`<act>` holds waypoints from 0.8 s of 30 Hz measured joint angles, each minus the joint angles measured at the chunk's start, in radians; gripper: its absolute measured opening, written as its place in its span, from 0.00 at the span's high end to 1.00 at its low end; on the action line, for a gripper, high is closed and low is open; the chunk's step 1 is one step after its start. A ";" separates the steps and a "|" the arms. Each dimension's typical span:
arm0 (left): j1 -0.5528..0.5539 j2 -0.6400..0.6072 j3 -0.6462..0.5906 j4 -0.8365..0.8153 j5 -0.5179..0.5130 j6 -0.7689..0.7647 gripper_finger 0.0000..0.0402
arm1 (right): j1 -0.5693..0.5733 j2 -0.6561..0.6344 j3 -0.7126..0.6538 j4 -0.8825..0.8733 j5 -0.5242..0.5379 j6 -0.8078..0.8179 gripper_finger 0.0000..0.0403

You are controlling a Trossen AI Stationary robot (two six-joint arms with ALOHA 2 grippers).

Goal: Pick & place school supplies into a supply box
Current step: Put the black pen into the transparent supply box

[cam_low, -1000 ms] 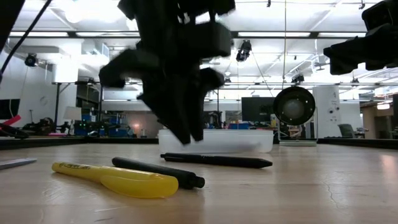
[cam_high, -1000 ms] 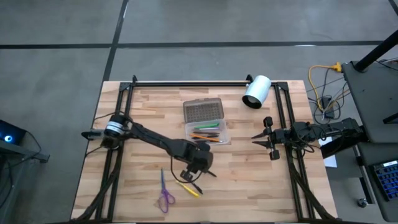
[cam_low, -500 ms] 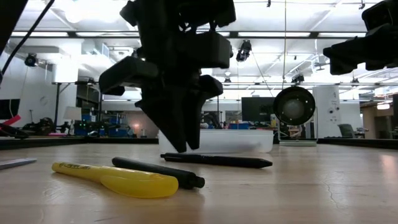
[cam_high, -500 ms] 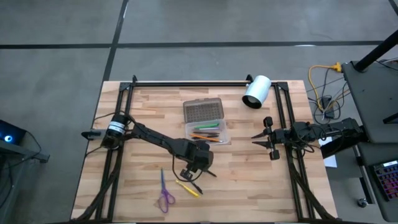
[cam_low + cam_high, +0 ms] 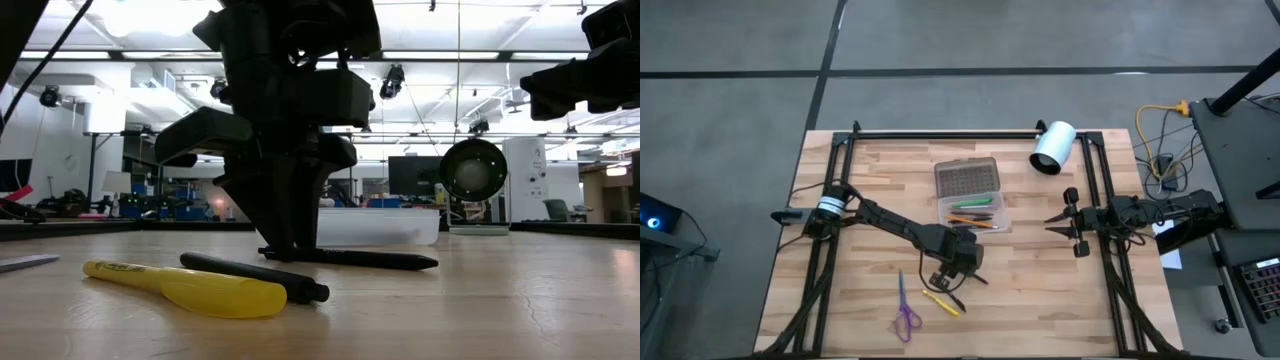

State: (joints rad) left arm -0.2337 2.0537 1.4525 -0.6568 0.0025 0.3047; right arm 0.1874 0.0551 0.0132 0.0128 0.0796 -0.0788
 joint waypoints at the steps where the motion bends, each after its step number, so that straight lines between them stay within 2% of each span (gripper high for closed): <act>1: 0.000 0.000 0.000 -0.005 0.000 -0.006 0.73 | 0.000 0.000 0.000 0.000 0.000 0.000 0.82; 9: 0.000 0.000 -0.004 -0.043 0.000 -0.036 0.73 | 0.000 0.000 0.000 0.000 0.000 0.000 0.80; 17: 0.000 0.000 -0.006 -0.053 0.000 -0.036 0.74 | 0.000 0.000 0.000 0.000 0.000 0.000 0.82; 20: 0.000 0.000 -0.006 -0.055 0.000 -0.036 0.79 | 0.000 0.000 0.000 0.000 0.000 0.000 0.83; 24: -0.001 0.000 -0.006 -0.059 0.001 -0.035 0.91 | 0.000 0.000 0.000 0.000 0.000 0.000 0.82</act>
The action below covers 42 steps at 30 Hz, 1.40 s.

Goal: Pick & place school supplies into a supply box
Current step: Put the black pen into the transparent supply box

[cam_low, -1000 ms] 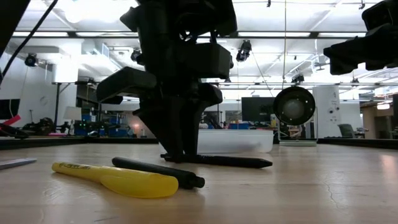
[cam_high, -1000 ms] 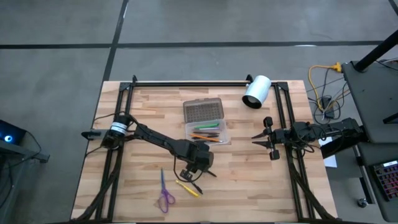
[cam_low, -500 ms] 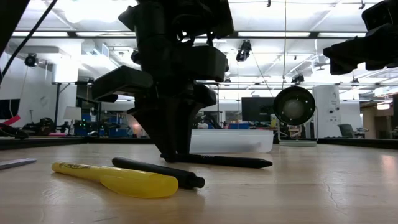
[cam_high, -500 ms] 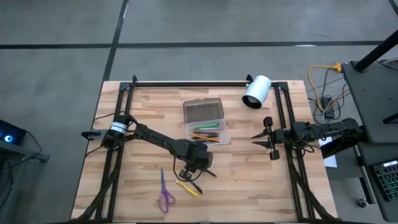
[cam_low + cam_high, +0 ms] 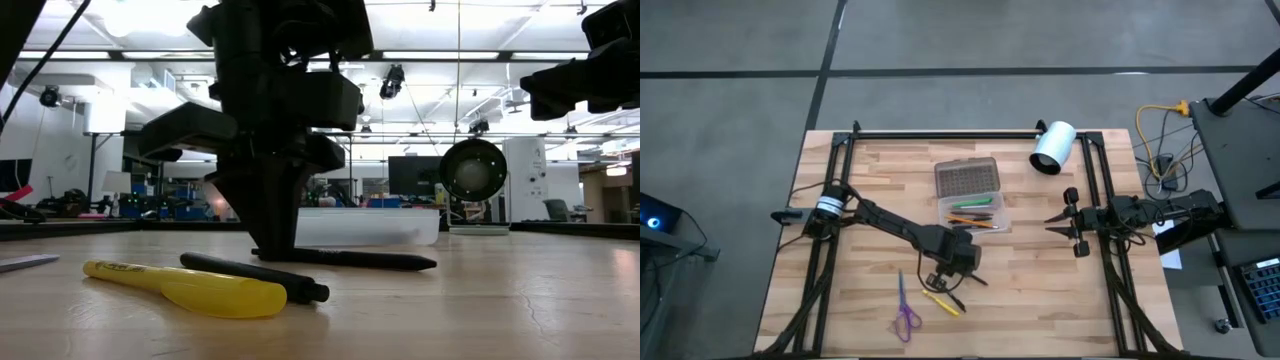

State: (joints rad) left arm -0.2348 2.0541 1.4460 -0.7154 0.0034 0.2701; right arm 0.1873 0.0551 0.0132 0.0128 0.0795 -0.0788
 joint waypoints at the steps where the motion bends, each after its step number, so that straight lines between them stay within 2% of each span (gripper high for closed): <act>1: 0.000 0.000 0.000 -0.004 -0.001 0.000 0.94 | 0.000 0.000 0.000 0.000 0.000 0.000 0.82; 11: 0.000 0.000 0.012 -0.012 -0.004 0.001 0.97 | 0.000 0.000 0.000 0.000 0.000 0.000 0.79; 18: 0.000 -0.003 0.030 -0.011 -0.007 0.009 1.00 | 0.000 0.000 0.000 0.000 0.000 0.000 0.81; 40: -0.002 -0.011 0.042 -0.036 -0.004 0.009 1.00 | 0.000 0.000 0.000 0.000 0.000 0.000 0.80; 42: -0.002 -0.011 0.042 -0.037 -0.004 0.009 0.97 | 0.000 0.000 0.000 0.000 0.000 0.000 0.81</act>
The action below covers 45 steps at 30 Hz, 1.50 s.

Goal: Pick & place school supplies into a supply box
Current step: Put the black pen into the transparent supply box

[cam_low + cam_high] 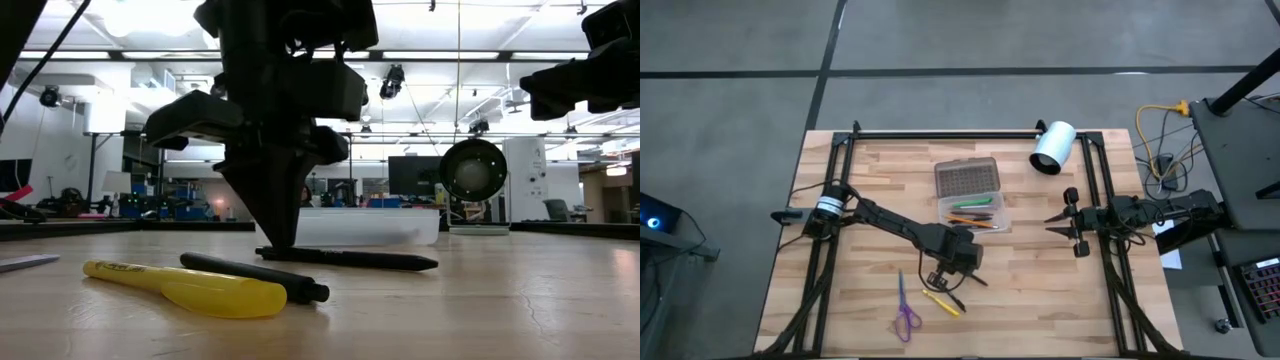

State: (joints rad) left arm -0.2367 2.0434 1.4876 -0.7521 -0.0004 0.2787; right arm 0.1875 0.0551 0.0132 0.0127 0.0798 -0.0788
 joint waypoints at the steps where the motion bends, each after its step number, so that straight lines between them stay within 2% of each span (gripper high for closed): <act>1: 0.000 0.000 0.000 -0.001 0.000 0.000 0.95 | 0.000 0.000 0.000 0.000 0.000 0.000 0.82; 8: -0.009 0.000 0.033 0.000 0.000 0.000 0.79 | 0.000 0.000 0.000 0.000 0.000 0.000 0.83; 13: -0.012 0.004 0.064 -0.003 -0.003 0.000 0.73 | 0.000 0.000 0.000 0.000 0.000 0.000 0.81; 25: -0.012 0.090 0.181 -0.060 -0.006 0.000 0.72 | 0.000 0.000 0.000 0.000 0.000 0.000 0.82; 32: -0.012 0.094 0.178 -0.091 -0.006 -0.018 0.72 | 0.000 0.000 0.000 0.000 0.000 0.000 0.83; 45: -0.012 0.098 0.167 -0.104 -0.007 -0.027 0.72 | 0.000 0.000 0.000 0.000 0.000 0.000 0.80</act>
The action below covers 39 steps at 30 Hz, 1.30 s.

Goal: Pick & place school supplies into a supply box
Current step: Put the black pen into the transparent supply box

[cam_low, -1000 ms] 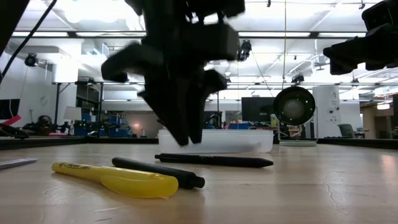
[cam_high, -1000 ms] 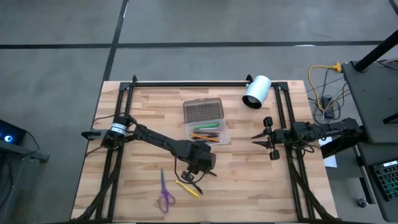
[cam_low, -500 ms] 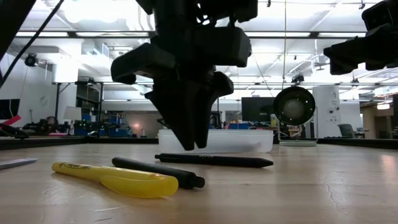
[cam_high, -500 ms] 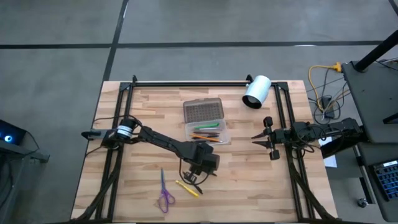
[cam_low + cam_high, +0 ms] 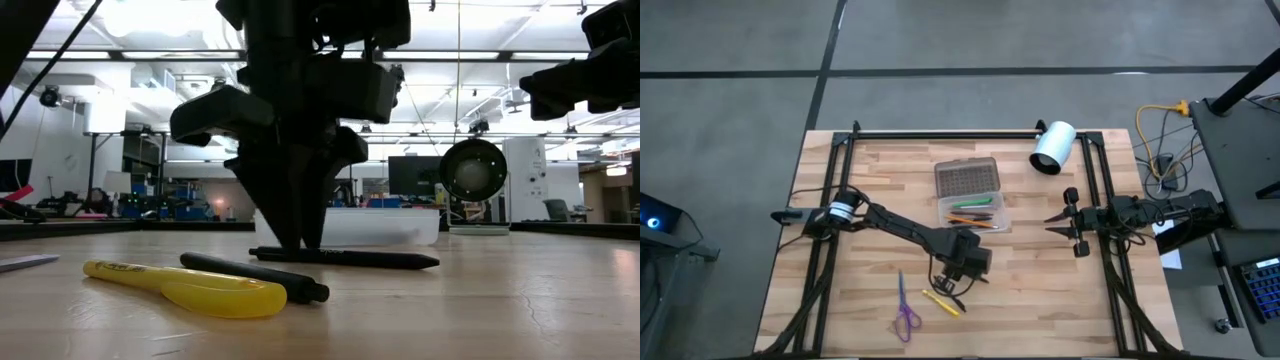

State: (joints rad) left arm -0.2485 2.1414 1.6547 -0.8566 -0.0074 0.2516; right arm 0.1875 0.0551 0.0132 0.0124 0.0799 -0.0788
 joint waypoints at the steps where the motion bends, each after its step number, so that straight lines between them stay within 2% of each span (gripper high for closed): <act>1: 0.000 0.000 -0.002 -0.005 0.000 0.000 0.72 | 0.000 0.000 0.000 0.000 0.000 0.000 0.80; 10: 0.000 0.006 -0.017 -0.002 0.000 -0.018 0.72 | 0.000 0.000 0.000 0.000 0.000 0.000 0.83; 25: 0.000 0.006 -0.020 0.025 0.000 -0.018 0.72 | 0.000 0.000 0.000 0.000 0.000 0.000 0.80; 39: 0.000 0.011 -0.023 0.059 0.003 -0.018 0.72 | 0.000 0.000 0.000 0.000 0.000 0.000 0.83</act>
State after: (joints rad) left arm -0.2485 2.1529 1.6318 -0.7978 -0.0047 0.2340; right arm 0.1875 0.0551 0.0132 0.0127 0.0798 -0.0788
